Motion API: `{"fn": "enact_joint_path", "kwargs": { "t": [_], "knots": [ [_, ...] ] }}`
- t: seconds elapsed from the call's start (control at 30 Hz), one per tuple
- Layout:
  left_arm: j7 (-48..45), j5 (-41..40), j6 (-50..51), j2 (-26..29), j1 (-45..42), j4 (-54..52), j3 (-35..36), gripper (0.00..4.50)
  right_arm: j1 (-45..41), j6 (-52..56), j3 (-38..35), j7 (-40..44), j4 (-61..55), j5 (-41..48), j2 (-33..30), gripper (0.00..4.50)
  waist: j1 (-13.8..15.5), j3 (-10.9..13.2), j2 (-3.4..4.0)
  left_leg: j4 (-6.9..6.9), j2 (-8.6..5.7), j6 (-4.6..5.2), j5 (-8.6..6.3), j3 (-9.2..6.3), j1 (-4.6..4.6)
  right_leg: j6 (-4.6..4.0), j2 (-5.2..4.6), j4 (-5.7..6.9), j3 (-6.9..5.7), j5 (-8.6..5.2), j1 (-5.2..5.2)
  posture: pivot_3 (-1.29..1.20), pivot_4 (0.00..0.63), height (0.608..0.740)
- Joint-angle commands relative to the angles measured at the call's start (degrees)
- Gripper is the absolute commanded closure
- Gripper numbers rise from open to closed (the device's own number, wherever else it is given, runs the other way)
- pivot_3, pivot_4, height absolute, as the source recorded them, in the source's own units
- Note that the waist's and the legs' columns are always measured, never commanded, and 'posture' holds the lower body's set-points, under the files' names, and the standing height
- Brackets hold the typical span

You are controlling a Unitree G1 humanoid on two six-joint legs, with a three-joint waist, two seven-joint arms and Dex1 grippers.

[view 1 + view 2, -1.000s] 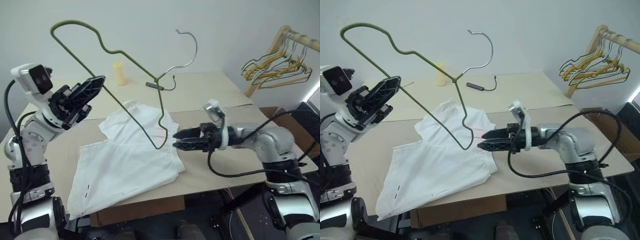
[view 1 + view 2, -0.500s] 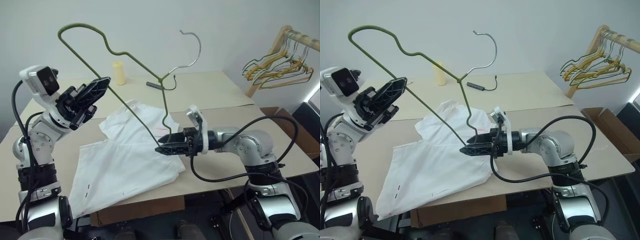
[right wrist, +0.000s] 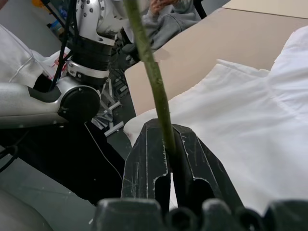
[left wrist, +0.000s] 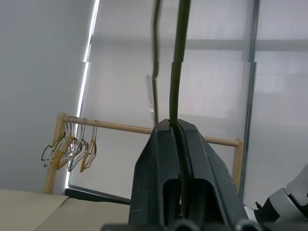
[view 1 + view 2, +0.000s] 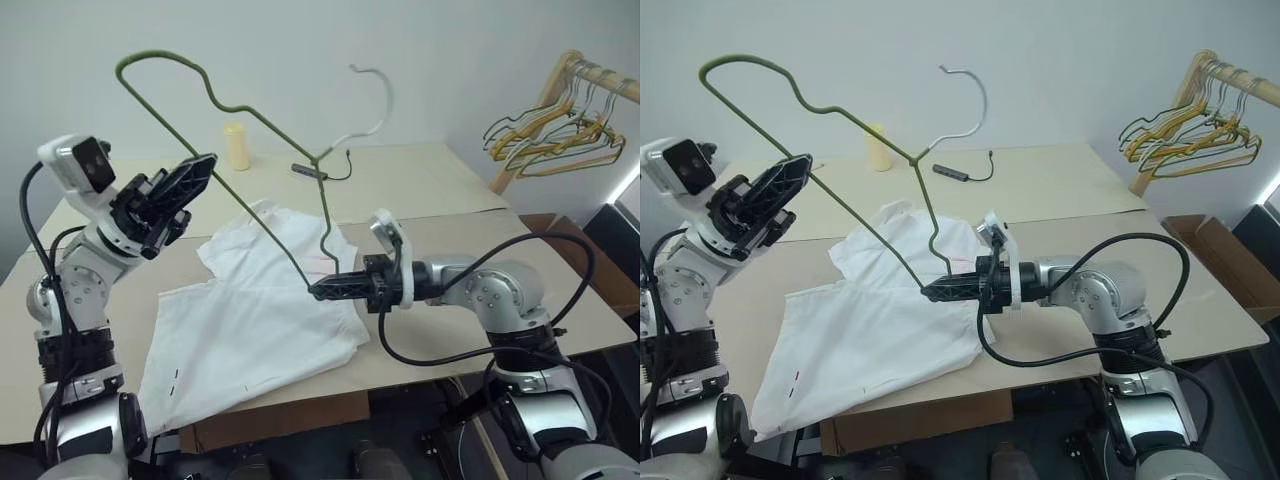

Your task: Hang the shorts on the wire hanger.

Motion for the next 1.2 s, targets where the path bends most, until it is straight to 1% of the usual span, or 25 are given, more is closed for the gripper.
{"fn": "enact_joint_path", "kwargs": {
  "t": [0.03, 0.13, 0.2, 0.27, 0.33, 0.43, 0.53, 0.63, 0.77, 0.8, 0.9, 1.0, 1.07, 1.2],
  "knots": [
    [-0.87, 2.65, -1.54, -0.15, 0.82, -1.48, -2.14, 3.79, -0.73, -0.74, -3.23, -1.29, 0.20, 1.01, 0.43, 4.50, 0.00, 0.00, 0.00, 0.00, 0.00, 0.00, 0.00, 0.00, 0.00, 0.00, 0.00, 0.00, 0.00, 0.00, 0.01, -0.08, 0.000, 0.740],
    [0.48, 9.28, -3.87, 1.16, 2.41, -1.43, -5.75, 2.79, -0.45, -0.38, -5.26, -2.37, -0.05, 2.20, 0.62, 4.50, 0.03, 0.00, 0.00, 0.00, 0.00, 0.00, 0.00, 0.00, 0.01, 0.00, 0.00, 0.00, -0.01, 0.00, 0.01, -0.09, 0.000, 0.740],
    [0.65, 15.51, -6.43, 3.15, 3.96, -1.51, -8.98, 2.17, -0.02, 0.16, -6.93, -3.26, -0.59, 3.14, 0.32, 4.50, 0.08, 0.00, 0.00, 0.00, -0.01, 0.00, 0.00, 0.00, 0.00, -0.01, 0.00, 0.00, -0.02, 0.00, 0.01, -0.09, 0.000, 0.740],
    [0.10, 19.22, -8.23, 4.98, 5.43, -1.35, -10.74, 1.53, 0.60, 1.27, -8.66, -4.24, -1.21, 4.01, -0.28, 4.50, 0.03, 0.00, 0.00, 0.00, -0.01, 0.00, 0.00, 0.02, -0.02, -0.01, -0.01, -0.01, -0.01, 0.00, -0.02, -0.09, 0.000, 0.740],
    [-0.58, 23.25, -10.20, 7.57, 7.42, -1.03, -12.15, 0.87, 2.01, 4.01, -11.72, -5.81, -1.76, 5.92, -2.02, 4.50, -0.01, 0.00, 0.01, 0.00, 0.01, 0.00, 0.00, 0.02, -0.04, -0.01, 0.00, -0.02, -0.03, 0.00, -0.04, -0.08, 0.000, 0.740],
    [-2.97, 29.09, -14.33, 11.78, 10.36, -1.26, -14.51, 0.03, 5.11, 9.66, -15.71, -7.11, -1.81, 9.13, -6.35, 4.50, 0.05, 0.01, 0.02, -0.01, 0.02, -0.01, -0.01, 0.02, -0.06, -0.02, -0.02, -0.04, -0.04, -0.01, -0.06, -0.07, 0.000, 0.740],
    [-4.45, 32.09, -17.04, 14.15, 12.31, -3.01, -15.90, 0.03, 7.77, 15.98, -18.34, -8.01, -0.12, 11.28, -10.65, 4.50, 0.15, 0.01, 0.02, -0.01, 0.00, 0.00, -0.01, 0.05, -0.09, -0.03, -0.07, -0.07, -0.05, -0.02, -0.08, -0.07, 0.000, 0.740],
    [-4.14, 33.72, -17.31, 14.82, 12.88, -5.31, -17.13, 0.03, 10.98, 20.96, -19.42, -8.80, 2.10, 10.59, -15.40, 4.50, 0.51, 0.01, 0.02, -0.01, 0.00, 0.00, -0.01, 0.05, -0.05, -0.04, -0.09, -0.06, -0.07, -0.02, -0.03, -0.06, 0.000, 0.740],
    [-5.32, 33.68, -16.16, 15.68, 13.17, -7.95, -17.86, 0.03, 15.19, 27.11, -19.17, -6.32, 7.22, 10.45, -21.89, 4.50, 1.38, 0.02, 0.02, -0.01, -0.01, 0.00, -0.01, 0.06, -0.05, -0.04, -0.10, -0.08, -0.05, -0.02, -0.03, -0.07, 0.000, 0.740],
    [-5.70, 33.69, -16.22, 15.85, 13.25, -8.47, -17.96, 0.03, 16.16, 27.83, -18.69, -5.43, 8.82, 10.19, -23.29, 4.50, 1.42, 0.02, 0.03, -0.01, -0.01, 0.00, -0.01, 0.07, -0.04, -0.04, -0.09, -0.08, -0.04, -0.02, -0.04, -0.07, 0.000, 0.740],
    [-6.60, 34.25, -16.46, 16.39, 13.26, -9.46, -18.72, 0.03, 19.17, 24.56, -16.99, -0.80, 12.68, 8.47, -27.58, 4.50, 1.51, 0.02, 0.03, -0.01, 0.00, 0.01, -0.01, 0.08, -0.02, -0.03, -0.07, -0.07, -0.01, -0.03, -0.04, -0.06, 0.000, 0.740],
    [-6.58, 34.22, -15.99, 16.40, 13.02, -9.50, -18.96, 0.03, 18.76, 23.74, -13.24, 2.15, 14.87, 6.64, -30.46, 4.50, 1.42, 0.02, 0.03, -0.01, 0.00, 0.02, -0.01, 0.11, 0.04, 0.09, -0.06, -0.06, 0.04, -0.09, -0.01, -0.06, 0.000, 0.740],
    [-6.58, 33.96, -15.72, 16.29, 12.85, -9.61, -19.05, 0.03, 18.10, 24.42, -10.80, 4.98, 17.50, 6.23, -31.64, 4.50, 1.44, 0.02, 0.03, -0.01, 0.00, 0.02, -0.01, 0.09, 0.14, 0.30, -0.01, -0.04, 0.10, -0.21, 0.04, -0.05, 0.000, 0.740],
    [-6.03, 34.19, -15.66, 16.08, 12.96, -9.92, -19.19, 0.03, 15.91, 24.85, -6.01, 9.27, 22.35, 5.03, -31.91, 4.50, 1.52, 0.02, 0.03, -0.01, -0.01, 0.02, -0.01, 0.07, 0.19, 0.31, 0.01, -0.03, 0.14, -0.21, 0.06, -0.05, 0.000, 0.740]
  ]
}}
